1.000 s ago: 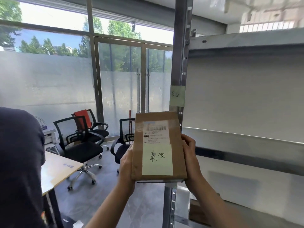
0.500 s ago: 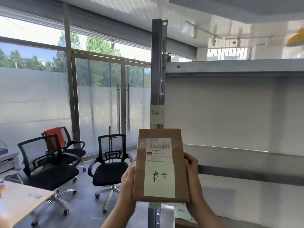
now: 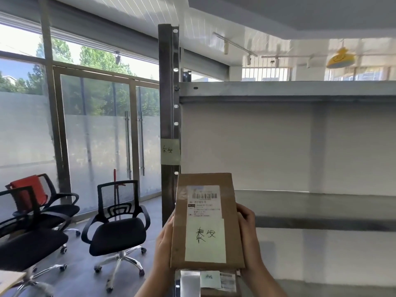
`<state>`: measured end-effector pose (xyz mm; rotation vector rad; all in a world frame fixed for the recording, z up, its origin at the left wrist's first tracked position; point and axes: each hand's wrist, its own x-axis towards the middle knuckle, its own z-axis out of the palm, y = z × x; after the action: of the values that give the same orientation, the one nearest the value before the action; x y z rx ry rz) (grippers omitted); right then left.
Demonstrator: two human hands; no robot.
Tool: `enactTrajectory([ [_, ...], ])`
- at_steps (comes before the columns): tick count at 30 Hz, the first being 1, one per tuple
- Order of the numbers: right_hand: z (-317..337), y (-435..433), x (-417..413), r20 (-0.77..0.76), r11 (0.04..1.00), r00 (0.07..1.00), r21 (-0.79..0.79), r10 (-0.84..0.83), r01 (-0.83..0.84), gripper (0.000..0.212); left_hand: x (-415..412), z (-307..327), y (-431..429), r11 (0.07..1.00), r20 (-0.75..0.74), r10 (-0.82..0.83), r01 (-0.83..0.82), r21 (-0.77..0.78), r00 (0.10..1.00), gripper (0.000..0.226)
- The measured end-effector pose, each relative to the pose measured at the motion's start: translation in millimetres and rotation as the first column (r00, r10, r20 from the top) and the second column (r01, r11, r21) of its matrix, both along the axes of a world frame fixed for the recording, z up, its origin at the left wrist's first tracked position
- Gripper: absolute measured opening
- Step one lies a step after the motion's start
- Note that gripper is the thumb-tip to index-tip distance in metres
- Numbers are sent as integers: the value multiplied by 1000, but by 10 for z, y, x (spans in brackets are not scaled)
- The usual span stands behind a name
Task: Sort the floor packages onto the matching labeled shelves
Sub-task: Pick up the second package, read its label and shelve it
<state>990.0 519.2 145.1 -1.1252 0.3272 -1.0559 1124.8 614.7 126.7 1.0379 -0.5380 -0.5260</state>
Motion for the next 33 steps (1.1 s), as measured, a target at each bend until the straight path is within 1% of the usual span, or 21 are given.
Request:
enactTrajectory([
  [3,29,-156,-128,-16,998,998,-2,-61,61,20,-59,27,-194,1000,20,-28,28,4,999,29],
  [7,121,-388,-207,-51,996,995,-27,-87,86,22,-148,182,-373,999,94,-44,41,25,995,29],
  [11,249,-679,-191,-83,991,988,-53,-127,123,23,-146,305,-590,997,135,-53,45,64,989,32],
  [15,298,-966,-78,-92,990,987,-45,-134,131,22,-83,438,-777,996,172,-48,34,81,984,36],
  [18,321,-1175,81,-129,993,984,-3,-121,121,26,35,509,-911,991,169,-42,20,133,985,34],
  [20,338,-1307,206,-163,993,983,65,-82,94,39,129,552,-988,986,147,-40,15,165,988,32],
  [22,343,-1438,341,-195,991,980,118,-32,56,54,219,583,-1066,981,69,-33,19,195,997,30],
  [25,300,-1643,535,-232,989,973,141,2,32,62,336,617,-1183,975,-96,-41,61,214,995,32],
  [27,276,-1752,630,-242,993,970,117,8,21,67,409,633,-1246,973,-140,-72,101,210,988,35],
  [29,310,-1776,666,-248,994,968,112,30,-2,69,484,615,-1299,970,-133,-75,103,221,988,35],
  [31,389,-1747,654,-261,995,965,103,32,-5,63,532,604,-1340,968,-125,-74,101,232,989,36],
  [33,436,-1772,667,-283,995,959,104,31,-2,57,576,615,-1392,968,-157,-93,126,216,983,37],
])
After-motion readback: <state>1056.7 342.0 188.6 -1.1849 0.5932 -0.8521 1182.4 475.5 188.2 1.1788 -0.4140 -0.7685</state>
